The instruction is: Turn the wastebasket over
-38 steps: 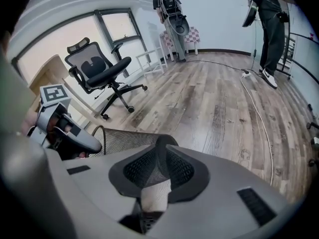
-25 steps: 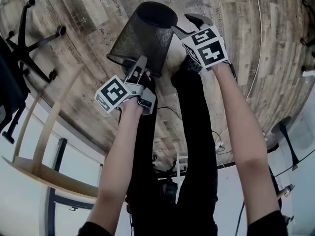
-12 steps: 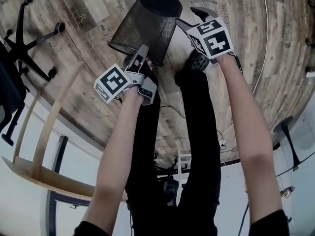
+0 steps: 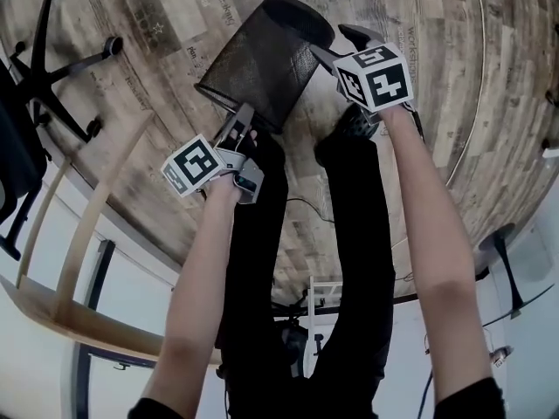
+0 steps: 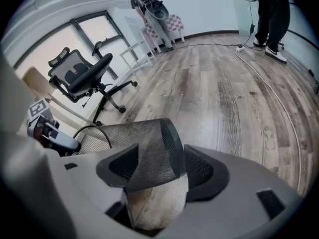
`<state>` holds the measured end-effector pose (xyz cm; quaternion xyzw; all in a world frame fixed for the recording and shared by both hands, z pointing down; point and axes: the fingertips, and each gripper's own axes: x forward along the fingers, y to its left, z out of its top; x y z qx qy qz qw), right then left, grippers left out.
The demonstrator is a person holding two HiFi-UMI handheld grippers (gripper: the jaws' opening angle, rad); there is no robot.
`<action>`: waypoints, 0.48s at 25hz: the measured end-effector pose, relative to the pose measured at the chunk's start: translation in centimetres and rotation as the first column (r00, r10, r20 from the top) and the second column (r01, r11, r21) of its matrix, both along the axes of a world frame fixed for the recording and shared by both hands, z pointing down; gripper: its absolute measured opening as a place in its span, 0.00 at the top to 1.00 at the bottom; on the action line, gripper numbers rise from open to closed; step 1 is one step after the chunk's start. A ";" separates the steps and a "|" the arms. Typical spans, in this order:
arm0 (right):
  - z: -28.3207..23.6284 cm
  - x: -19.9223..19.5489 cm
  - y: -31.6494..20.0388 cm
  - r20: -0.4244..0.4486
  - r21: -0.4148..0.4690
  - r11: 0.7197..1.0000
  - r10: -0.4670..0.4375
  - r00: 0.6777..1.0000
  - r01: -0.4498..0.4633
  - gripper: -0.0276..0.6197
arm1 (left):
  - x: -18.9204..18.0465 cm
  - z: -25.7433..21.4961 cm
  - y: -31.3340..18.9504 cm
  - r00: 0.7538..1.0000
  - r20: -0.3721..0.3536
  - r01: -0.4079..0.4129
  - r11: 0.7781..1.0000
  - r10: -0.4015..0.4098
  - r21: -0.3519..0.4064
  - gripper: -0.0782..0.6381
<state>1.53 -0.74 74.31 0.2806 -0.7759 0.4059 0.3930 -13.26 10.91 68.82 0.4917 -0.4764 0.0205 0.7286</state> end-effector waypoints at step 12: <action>2.3 -3.7 -0.8 0.055 0.013 0.998 -0.056 0.997 0.055 0.53 | -3.7 2.9 1.4 0.995 -0.019 -0.100 0.994 0.100 0.034 0.82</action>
